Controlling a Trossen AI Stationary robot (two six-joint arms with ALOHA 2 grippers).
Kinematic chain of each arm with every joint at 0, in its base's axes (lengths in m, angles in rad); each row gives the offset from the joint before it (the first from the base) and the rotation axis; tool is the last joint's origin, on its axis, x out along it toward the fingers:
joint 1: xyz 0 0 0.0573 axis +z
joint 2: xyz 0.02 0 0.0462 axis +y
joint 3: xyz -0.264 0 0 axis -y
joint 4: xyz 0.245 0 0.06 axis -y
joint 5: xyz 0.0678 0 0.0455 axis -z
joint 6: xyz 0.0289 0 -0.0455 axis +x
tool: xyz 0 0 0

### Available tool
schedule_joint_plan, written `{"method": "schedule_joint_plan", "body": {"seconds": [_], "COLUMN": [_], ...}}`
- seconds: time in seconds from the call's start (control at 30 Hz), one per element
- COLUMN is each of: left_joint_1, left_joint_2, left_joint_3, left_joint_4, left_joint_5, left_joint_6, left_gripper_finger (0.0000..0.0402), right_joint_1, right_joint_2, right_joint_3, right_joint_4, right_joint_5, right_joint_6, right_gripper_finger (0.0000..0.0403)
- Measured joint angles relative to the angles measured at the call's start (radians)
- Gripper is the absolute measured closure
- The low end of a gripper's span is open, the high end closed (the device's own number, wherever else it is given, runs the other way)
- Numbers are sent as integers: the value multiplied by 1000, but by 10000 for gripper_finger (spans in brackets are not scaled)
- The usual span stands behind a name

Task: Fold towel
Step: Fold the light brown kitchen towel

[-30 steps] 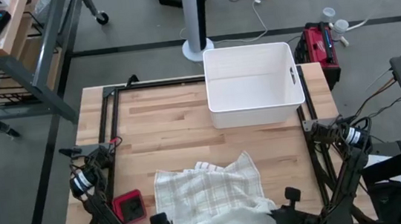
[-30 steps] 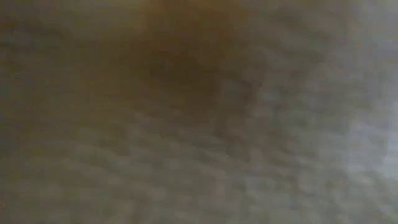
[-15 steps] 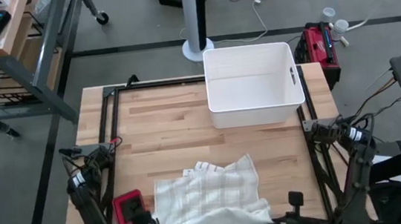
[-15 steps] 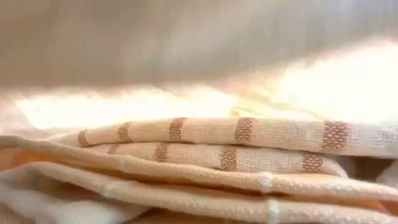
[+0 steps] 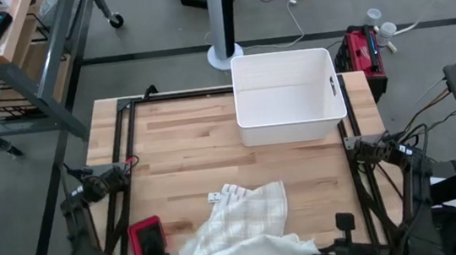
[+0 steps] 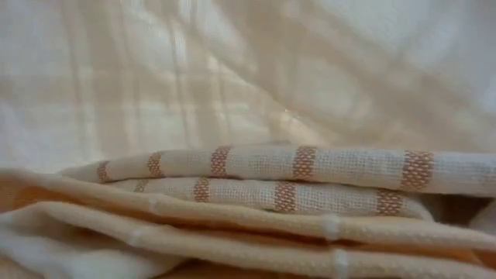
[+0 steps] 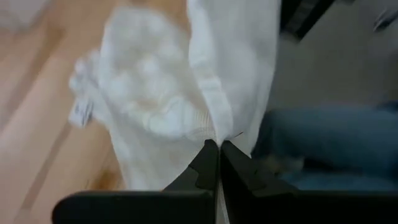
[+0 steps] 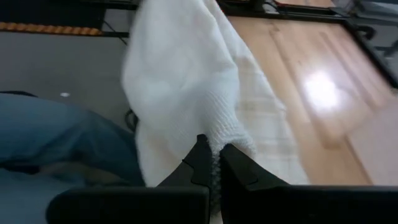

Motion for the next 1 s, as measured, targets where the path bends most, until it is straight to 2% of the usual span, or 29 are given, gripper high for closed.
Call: {"method": "schedule_joint_plan", "body": {"seconds": [0.2, 0.33, 0.47, 0.63, 0.73, 0.9, 1.0], "left_joint_1": [-33, -37, -35, -23, -20, -21, -19], "left_joint_2": [-128, -192, -221, -194, -183, -175, -175], "left_joint_3": [0, -3, -13, -74, -158, -332, -438], "left_joint_4": [33, 25, 15, -34, -28, -26, 2], "left_joint_5": [-216, -248, -186, 20, 99, 127, 117], "left_joint_6": [74, 125, 87, -78, -134, -254, -272], "left_gripper_finger": [401, 401, 401, 401, 401, 401, 401], "right_joint_1": [-8, -18, -25, -25, -25, -27, -30], "right_joint_2": [-1, -5, -8, -7, -7, -7, -7], "right_joint_3": [25, 26, 27, 27, 27, 27, 20], "right_joint_4": [-158, -156, -156, -156, -156, -156, -155], "right_joint_5": [12, 35, 41, 41, 41, 40, 34], "right_joint_6": [127, 100, 97, 89, 80, 80, 96], "right_gripper_finger": [403, 403, 403, 403, 403, 403, 403]}}
